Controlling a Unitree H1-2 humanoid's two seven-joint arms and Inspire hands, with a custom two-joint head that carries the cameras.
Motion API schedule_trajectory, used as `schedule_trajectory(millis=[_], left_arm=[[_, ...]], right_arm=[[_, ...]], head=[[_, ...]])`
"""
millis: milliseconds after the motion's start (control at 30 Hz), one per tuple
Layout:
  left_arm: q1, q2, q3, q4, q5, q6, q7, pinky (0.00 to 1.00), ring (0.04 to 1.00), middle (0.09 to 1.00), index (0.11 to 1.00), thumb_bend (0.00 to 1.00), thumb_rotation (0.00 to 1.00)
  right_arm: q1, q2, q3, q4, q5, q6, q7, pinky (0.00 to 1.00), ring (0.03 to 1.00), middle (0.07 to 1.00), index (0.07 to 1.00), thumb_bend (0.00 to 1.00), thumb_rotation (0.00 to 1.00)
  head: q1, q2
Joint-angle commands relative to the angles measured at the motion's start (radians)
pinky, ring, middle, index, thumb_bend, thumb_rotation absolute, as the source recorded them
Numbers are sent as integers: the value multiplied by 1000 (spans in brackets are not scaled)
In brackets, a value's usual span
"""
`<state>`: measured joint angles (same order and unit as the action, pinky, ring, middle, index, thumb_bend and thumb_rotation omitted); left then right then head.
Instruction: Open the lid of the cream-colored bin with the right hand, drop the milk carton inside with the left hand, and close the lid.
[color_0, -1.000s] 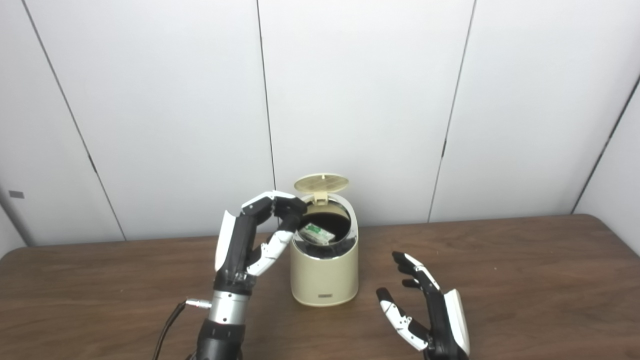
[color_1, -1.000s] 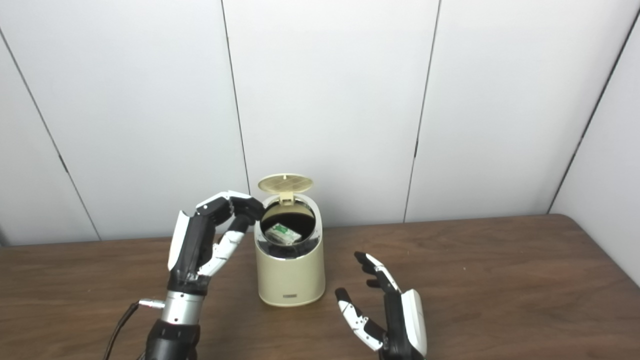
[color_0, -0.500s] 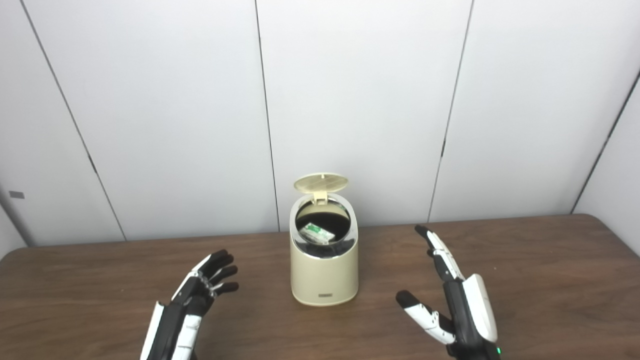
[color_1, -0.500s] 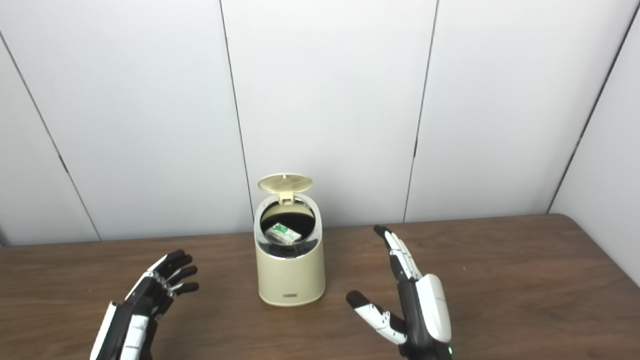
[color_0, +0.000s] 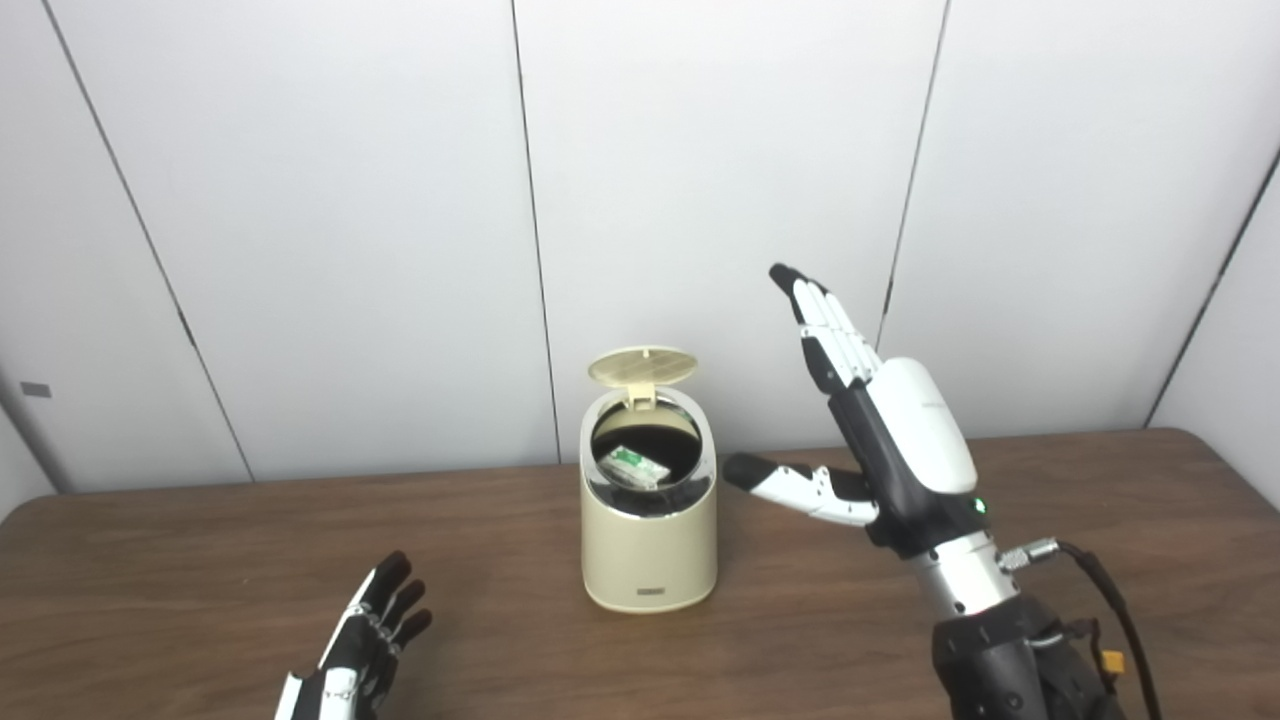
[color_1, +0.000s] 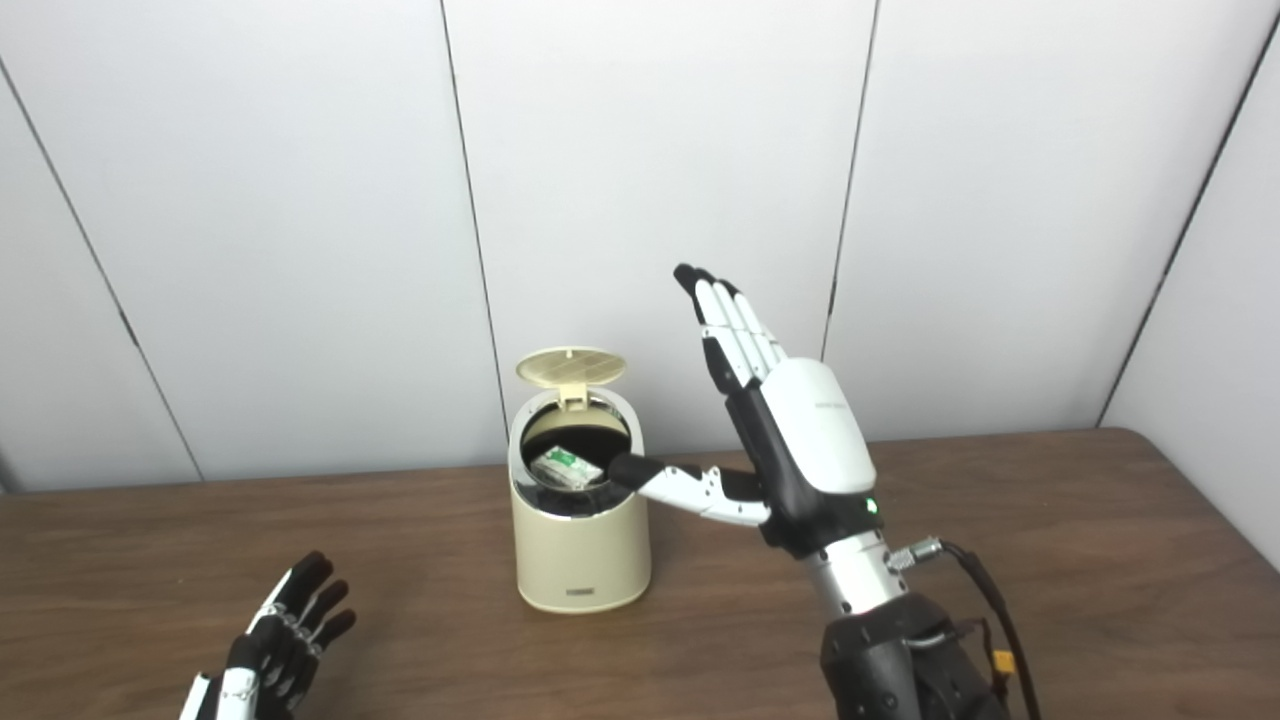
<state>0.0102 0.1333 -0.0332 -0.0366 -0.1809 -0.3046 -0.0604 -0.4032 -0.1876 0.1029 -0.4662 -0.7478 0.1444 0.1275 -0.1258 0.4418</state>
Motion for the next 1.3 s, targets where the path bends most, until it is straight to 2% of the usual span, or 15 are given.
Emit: schedule_trajectory(millis=[0,267,500,633,767,967,1267], left_arm=[[13,-11,5,40,28,-16,-5,929,947,960,967,565,998],[14,-37,14,42,42,-5,-11,892,937,949,948,567,965],[12,-48,20,40,61,-7,-11,859,915,936,944,601,942],[17,-54,21,18,57,19,-12,855,910,930,938,627,932],[21,-57,19,0,67,30,-10,858,908,926,935,632,947],[27,-61,19,-14,85,37,-8,857,901,918,935,640,955],[33,-67,21,-29,84,46,-16,844,889,911,931,640,940]], right_arm=[[-72,-21,-5,-37,-11,23,45,968,1000,984,972,789,1000],[-185,-55,25,3,-52,91,171,927,1000,947,920,785,995],[-249,-40,77,82,-97,93,199,940,1000,929,913,801,999],[-284,-28,89,127,-102,106,202,918,971,857,856,804,969],[-325,-26,108,181,-116,124,220,955,946,823,800,826,961],[-361,-19,130,231,-135,165,248,919,919,842,790,837,933],[-394,-32,157,284,-143,169,268,935,932,849,811,824,923]], head=[[0,1],[8,4],[13,3],[18,2],[23,2],[28,2],[30,6]])
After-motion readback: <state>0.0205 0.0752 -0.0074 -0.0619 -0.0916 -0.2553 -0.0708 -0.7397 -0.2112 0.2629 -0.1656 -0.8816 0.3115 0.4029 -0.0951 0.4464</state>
